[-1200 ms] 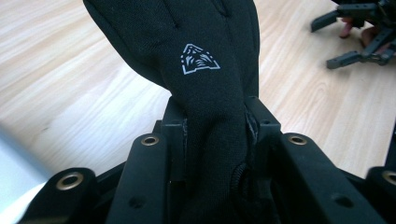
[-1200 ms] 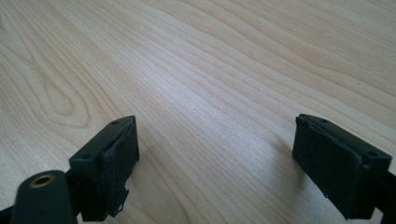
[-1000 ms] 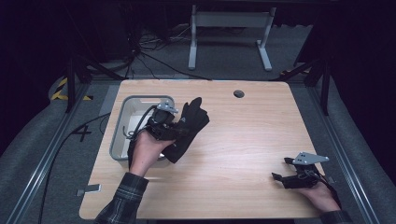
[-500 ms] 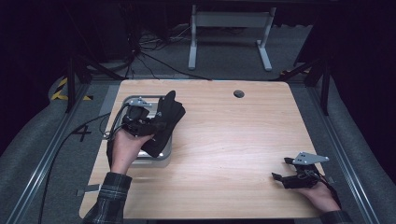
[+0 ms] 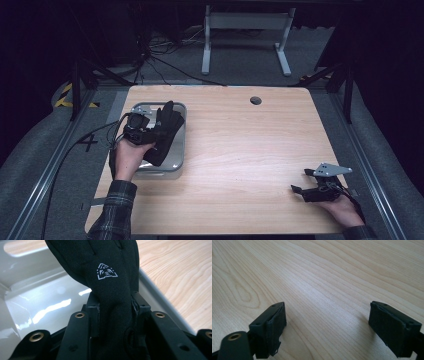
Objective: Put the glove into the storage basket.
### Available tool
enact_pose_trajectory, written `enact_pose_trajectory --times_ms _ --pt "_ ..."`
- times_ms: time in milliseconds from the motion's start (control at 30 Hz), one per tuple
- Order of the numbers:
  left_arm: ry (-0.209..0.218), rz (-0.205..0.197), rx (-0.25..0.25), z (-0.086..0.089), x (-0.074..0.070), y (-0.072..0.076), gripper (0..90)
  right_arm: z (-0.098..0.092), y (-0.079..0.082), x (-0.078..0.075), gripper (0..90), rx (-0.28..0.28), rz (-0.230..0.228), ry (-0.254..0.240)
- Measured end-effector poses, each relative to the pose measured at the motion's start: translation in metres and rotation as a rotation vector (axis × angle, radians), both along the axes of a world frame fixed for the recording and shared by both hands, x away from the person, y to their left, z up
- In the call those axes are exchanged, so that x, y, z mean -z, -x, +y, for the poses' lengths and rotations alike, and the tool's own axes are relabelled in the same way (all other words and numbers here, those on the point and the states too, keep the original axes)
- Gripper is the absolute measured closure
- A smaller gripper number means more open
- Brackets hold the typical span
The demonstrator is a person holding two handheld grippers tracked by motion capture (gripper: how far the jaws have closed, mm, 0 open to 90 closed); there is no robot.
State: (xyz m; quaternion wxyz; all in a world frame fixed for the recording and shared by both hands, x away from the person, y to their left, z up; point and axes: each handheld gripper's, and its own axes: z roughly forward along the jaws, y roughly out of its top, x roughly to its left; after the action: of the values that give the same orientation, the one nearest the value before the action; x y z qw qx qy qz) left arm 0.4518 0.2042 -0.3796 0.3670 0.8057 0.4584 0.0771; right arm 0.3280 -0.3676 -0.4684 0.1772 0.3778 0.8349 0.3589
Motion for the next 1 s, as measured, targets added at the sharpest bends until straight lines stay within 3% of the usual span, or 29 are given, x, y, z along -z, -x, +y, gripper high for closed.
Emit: enact_pose_trajectory --times_ms 200,433,800,1000 --pt "-0.028 0.031 -0.011 -0.001 0.013 -0.006 65.8 0.000 0.000 0.000 15.0 0.000 0.000 0.000" --pt "-0.040 0.030 -0.011 -0.002 0.014 -0.009 64.8 0.000 0.000 0.000 15.0 0.000 0.000 0.001" --pt "-0.081 0.067 -0.022 -0.003 0.024 -0.016 60.0 0.000 0.000 0.000 14.9 0.000 0.000 0.000" --pt "-0.127 0.091 -0.017 -0.004 0.030 -0.019 56.8 0.000 0.000 0.000 14.9 0.000 0.000 0.000"
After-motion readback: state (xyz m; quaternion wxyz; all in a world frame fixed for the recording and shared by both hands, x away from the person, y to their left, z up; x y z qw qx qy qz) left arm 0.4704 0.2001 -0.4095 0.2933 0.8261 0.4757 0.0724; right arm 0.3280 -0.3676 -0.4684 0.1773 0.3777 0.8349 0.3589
